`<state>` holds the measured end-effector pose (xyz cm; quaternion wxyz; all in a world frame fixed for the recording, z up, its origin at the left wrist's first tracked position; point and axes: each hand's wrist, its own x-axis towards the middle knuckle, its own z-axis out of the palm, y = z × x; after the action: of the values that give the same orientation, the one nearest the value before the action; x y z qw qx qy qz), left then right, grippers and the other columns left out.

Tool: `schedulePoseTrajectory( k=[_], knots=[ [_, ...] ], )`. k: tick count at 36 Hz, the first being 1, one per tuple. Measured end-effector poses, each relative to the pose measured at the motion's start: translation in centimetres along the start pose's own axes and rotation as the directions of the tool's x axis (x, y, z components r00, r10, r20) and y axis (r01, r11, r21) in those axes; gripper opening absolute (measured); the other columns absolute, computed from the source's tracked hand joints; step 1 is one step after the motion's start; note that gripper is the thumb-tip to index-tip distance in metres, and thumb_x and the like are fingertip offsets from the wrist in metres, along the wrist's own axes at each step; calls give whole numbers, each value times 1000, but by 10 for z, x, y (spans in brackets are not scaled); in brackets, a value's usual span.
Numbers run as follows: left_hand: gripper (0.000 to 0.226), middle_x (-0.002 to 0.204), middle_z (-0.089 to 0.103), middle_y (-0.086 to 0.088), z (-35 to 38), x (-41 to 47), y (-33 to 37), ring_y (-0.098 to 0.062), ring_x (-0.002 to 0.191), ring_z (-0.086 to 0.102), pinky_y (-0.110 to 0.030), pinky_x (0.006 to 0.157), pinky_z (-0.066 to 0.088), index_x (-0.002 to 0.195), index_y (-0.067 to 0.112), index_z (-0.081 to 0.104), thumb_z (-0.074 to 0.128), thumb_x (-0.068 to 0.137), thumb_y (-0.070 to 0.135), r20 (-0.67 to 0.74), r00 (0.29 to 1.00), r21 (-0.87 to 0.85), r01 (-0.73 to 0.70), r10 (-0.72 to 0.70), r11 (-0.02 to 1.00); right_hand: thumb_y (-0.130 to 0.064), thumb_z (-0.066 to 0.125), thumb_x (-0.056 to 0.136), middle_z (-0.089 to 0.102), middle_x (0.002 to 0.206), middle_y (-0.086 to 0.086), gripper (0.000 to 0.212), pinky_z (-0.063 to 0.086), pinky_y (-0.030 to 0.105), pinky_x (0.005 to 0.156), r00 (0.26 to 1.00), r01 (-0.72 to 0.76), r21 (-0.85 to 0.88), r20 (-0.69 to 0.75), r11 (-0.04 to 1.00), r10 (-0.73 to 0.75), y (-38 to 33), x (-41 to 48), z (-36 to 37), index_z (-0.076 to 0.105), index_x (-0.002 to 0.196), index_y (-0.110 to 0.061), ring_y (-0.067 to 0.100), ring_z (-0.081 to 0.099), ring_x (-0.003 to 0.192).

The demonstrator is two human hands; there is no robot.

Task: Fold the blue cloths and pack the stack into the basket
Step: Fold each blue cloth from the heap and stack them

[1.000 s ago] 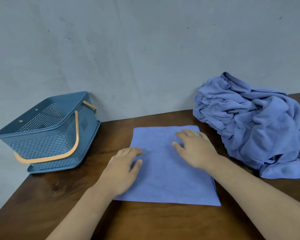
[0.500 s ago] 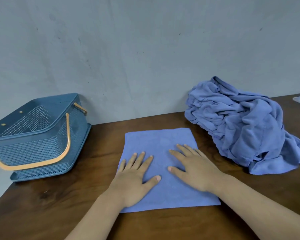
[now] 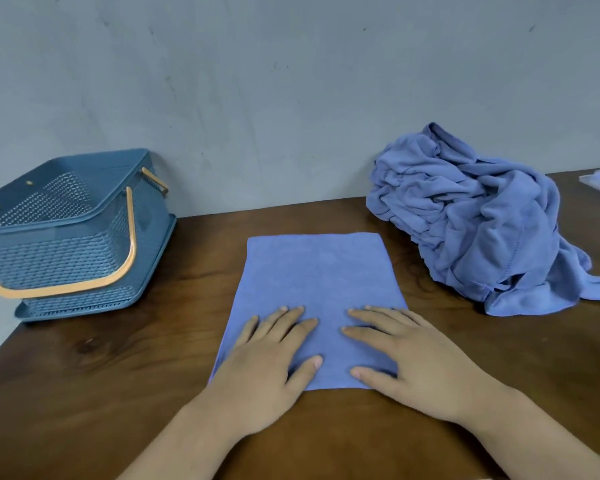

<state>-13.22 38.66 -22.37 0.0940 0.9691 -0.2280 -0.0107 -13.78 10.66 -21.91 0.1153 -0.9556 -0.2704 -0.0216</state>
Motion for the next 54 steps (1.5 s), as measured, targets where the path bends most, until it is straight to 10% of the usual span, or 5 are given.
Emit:
schedulePoseTrajectory(
  k=[7, 11, 19, 38, 54],
  knots=[
    [51, 161, 30, 29, 2, -18, 4, 4, 154, 18, -31, 127, 19, 152, 44, 42, 34, 106, 64, -165, 982, -47, -103, 94, 994, -60, 52, 106, 47, 150, -31, 29, 34, 19, 109, 968, 181, 26, -184, 983, -174, -3, -9, 3, 63, 131, -50, -6, 43, 136],
    [19, 118, 53, 24, 0, -22, 16, -3, 114, 52, -27, 102, 41, 113, 36, 62, 53, 107, 52, -223, 932, -56, -307, 287, 950, -37, 58, 107, 59, 119, -27, 11, 48, 27, 85, 933, 293, 17, -223, 956, -282, -10, -15, 5, 69, 107, -40, 0, 55, 106],
    [20, 106, 51, 22, 1, -16, 25, -3, 101, 48, -29, 95, 42, 103, 38, 59, 45, 110, 51, -184, 951, -94, -267, 246, 959, -60, 62, 99, 58, 115, -28, 23, 46, 22, 89, 949, 264, 69, -198, 962, -246, -14, -16, 5, 70, 111, -42, -2, 54, 103],
    [29, 125, 54, 32, 4, -30, 0, 7, 119, 49, -23, 104, 42, 127, 46, 57, 50, 103, 60, -270, 961, -82, -81, 56, 993, -33, 71, 98, 59, 124, -40, 23, 49, 15, 91, 965, 13, 214, -257, 977, 43, 13, -43, 0, 72, 116, -47, -10, 58, 117],
    [38, 129, 62, 42, -9, -84, -37, 13, 128, 56, -15, 103, 46, 118, 52, 73, 73, 100, 19, -282, 938, -379, 84, -202, 922, -9, 80, 90, 76, 99, -24, 40, 52, 18, 88, 881, -189, 681, -200, 707, 428, 14, -66, -18, 83, 93, -48, 2, 72, 96]
  ],
)
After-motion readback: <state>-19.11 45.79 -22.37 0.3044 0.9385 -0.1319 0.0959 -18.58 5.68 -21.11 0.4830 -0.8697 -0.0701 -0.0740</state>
